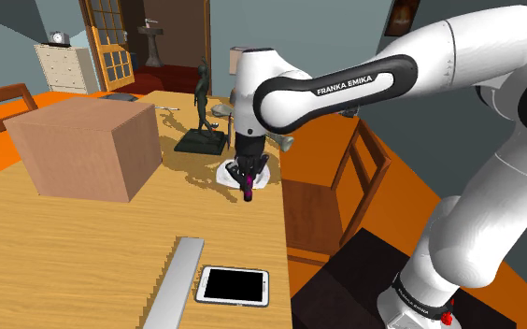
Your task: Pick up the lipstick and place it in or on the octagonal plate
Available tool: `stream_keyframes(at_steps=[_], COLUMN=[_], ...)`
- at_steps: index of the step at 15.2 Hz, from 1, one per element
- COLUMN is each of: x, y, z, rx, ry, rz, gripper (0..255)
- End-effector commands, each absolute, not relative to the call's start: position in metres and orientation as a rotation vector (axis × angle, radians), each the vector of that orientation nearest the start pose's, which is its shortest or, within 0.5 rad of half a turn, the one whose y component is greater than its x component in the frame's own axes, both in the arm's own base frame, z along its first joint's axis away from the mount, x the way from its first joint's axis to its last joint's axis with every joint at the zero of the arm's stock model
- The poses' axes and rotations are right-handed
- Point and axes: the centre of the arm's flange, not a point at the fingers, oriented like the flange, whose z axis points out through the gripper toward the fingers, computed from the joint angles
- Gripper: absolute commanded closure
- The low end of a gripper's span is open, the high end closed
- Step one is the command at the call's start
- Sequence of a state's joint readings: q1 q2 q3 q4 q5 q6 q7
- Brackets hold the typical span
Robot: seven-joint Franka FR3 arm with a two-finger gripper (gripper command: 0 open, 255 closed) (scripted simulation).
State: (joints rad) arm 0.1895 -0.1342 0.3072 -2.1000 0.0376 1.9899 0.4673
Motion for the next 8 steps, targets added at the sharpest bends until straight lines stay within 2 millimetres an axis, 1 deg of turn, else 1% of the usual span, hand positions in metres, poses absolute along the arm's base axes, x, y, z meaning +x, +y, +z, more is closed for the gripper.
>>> stream_keyframes(at_steps=[1, 8], x=[0.451, 0.451], y=[0.253, 0.253], z=[0.487, 0.524], rx=[-3.138, -3.138], ry=[-0.019, -0.019], rz=[-0.029, -0.029], gripper=[255, 255])
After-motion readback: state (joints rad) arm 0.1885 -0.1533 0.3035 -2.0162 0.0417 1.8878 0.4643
